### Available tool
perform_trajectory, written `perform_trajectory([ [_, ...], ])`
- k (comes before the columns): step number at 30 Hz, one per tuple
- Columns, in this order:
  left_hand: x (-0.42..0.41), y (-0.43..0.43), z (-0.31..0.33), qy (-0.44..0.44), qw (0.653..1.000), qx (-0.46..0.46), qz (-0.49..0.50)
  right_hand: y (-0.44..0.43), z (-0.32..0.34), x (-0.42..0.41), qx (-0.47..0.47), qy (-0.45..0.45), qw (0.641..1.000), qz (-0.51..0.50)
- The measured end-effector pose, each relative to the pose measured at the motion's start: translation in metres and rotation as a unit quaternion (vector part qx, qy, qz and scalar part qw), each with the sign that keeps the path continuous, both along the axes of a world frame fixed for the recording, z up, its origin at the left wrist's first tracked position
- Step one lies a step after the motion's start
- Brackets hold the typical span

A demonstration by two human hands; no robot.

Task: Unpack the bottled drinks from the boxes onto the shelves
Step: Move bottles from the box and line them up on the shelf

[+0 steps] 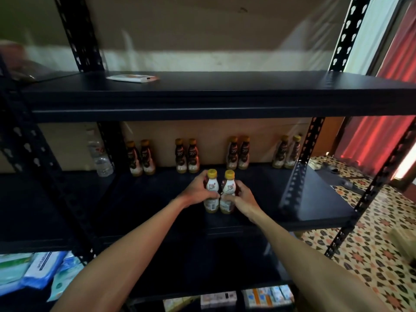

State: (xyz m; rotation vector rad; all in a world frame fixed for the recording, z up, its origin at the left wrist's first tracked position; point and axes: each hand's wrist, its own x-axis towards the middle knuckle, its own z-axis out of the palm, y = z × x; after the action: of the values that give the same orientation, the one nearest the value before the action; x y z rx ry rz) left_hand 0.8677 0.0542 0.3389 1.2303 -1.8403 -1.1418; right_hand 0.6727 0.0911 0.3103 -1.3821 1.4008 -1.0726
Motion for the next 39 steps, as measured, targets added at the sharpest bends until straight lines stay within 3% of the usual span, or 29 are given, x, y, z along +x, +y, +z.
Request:
perform_trajectory([
  [3,0.008,-0.009,0.038,-0.041,0.998,-0.022,-0.042,-0.006,0.015,-0.006,-0.04,0.028,0.999,-0.015],
  [7,0.011,-0.02,0.081,-0.228,0.964,-0.086,-0.109,-0.009,0.048,-0.006,-0.095,0.109,0.989,-0.011],
  [11,0.0,-0.02,0.093,-0.328,0.931,-0.144,-0.067,-0.007,0.063,-0.001,-0.073,0.171,0.983,-0.002],
  [15,-0.008,-0.016,0.09,-0.357,0.926,-0.122,-0.008,-0.003,0.07,0.002,-0.063,0.214,0.975,-0.012],
  [19,-0.011,-0.013,0.102,-0.388,0.911,-0.119,-0.077,-0.001,0.072,0.005,-0.046,0.207,0.977,-0.017],
  [22,-0.014,-0.01,0.105,-0.408,0.901,-0.13,-0.063,0.0,0.075,0.006,-0.039,0.202,0.978,-0.022],
  [25,-0.018,-0.008,0.103,-0.402,0.908,-0.119,-0.014,0.0,0.075,0.007,-0.036,0.206,0.977,-0.025],
  [30,-0.022,-0.006,0.1,-0.426,0.897,-0.111,-0.05,0.001,0.073,0.009,-0.026,0.191,0.981,-0.032],
  [34,-0.025,0.0,0.096,-0.417,0.9,-0.122,-0.024,0.001,0.074,0.01,-0.032,0.199,0.979,-0.028],
  [39,-0.026,0.006,0.092,-0.412,0.904,-0.114,-0.004,0.0,0.083,0.007,-0.039,0.238,0.97,0.026],
])
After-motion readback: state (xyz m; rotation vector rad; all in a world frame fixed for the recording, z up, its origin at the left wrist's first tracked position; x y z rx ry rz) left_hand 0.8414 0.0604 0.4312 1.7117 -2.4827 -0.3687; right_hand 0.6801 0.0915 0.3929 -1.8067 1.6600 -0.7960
